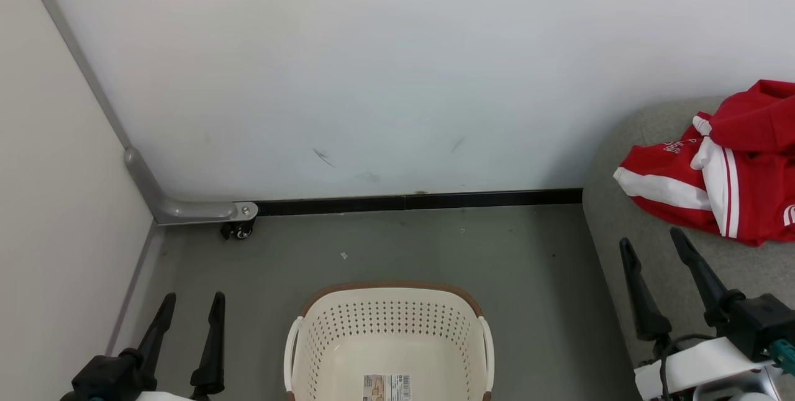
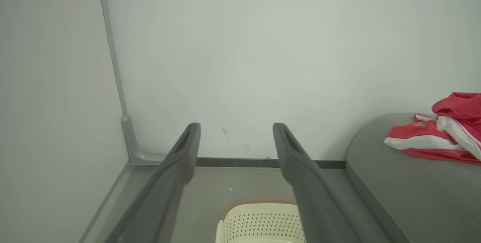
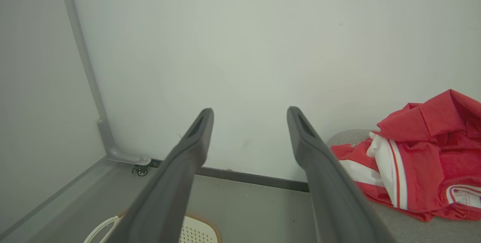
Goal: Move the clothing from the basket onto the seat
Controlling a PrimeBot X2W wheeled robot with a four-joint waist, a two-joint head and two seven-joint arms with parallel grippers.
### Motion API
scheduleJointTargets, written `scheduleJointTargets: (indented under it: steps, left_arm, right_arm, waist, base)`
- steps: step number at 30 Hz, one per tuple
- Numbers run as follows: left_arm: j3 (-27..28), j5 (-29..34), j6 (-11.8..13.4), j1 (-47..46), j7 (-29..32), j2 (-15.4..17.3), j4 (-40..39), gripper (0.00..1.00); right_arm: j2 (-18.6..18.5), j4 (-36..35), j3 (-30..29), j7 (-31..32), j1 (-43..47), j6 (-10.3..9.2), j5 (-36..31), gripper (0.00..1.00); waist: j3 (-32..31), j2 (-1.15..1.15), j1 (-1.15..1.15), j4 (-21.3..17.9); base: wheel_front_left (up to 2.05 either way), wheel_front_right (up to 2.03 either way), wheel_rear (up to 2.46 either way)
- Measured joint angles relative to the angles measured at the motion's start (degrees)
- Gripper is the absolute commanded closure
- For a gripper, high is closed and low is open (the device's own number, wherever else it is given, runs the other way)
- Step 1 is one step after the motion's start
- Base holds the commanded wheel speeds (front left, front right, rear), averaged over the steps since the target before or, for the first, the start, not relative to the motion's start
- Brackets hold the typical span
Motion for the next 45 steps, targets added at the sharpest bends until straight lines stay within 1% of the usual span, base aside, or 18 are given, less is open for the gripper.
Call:
scheduleJointTargets:
  steps: [3,4,10,13,17,27,33,38,45]
  left_arm:
    - [0.16,0.02,0.00,0.00,0.00,-0.11,0.12,0.00]
    - [0.18,0.02,-0.15,0.01,0.01,-0.25,0.31,1.00]
    - [-1.16,0.01,-0.15,1.93,0.08,-2.74,3.45,1.00]
    - [-1.10,-0.40,-0.19,2.13,0.19,-3.00,3.75,1.00]
    - [-0.88,-2.66,-0.45,2.13,0.64,-3.25,3.77,1.00]
    - [0.45,-8.25,-1.18,2.07,2.15,-3.76,3.98,1.00]
    - [1.27,-11.11,-2.00,2.03,3.08,-4.03,4.14,1.00]
    - [2.04,-13.89,-2.52,1.99,3.65,-4.32,4.33,1.00]
    - [2.99,-17.48,-3.03,1.91,4.86,-4.91,4.77,1.00]
  right_arm:
    - [0.00,-0.22,0.03,0.00,0.23,0.00,0.00,0.00]
    - [0.01,-0.13,0.07,0.00,0.91,-0.02,-0.01,1.00]
    - [1.26,3.67,0.84,0.04,3.24,-0.07,-0.02,1.00]
    - [1.27,4.08,0.85,0.08,3.36,-0.07,0.56,1.00]
    - [1.27,4.23,1.00,0.08,3.36,-0.07,2.29,1.00]
    - [1.27,4.38,1.45,0.58,3.35,-0.07,9.38,1.00]
    - [1.27,4.97,1.46,1.74,3.21,-0.07,15.51,1.00]
    - [1.27,5.57,1.22,2.89,3.13,-0.07,21.13,1.00]
    - [1.26,6.10,0.79,4.13,2.98,-0.07,26.08,1.00]
  waist:
    - [-0.04,0.00,0.00,0.04]
    - [-0.08,0.00,0.00,0.09]
    - [-0.08,0.00,0.00,0.07]
    - [-0.08,0.00,0.00,0.07]
    - [-0.05,0.00,0.00,0.06]
    - [0.07,0.00,0.01,-0.12]
    - [0.15,0.00,0.03,-0.32]
    - [0.17,0.00,0.17,-0.48]
    - [0.10,0.00,0.45,-0.66]
  base:
    - [0.00,0.00,0.00]
    - [0.00,0.00,0.00]
    - [0.00,0.00,0.00]
    - [0.00,0.00,0.00]
    - [0.00,0.00,0.00]
    - [0.00,0.00,0.00]
    - [0.00,0.00,0.00]
    - [0.00,0.00,0.00]
    - [0.00,0.00,0.00]
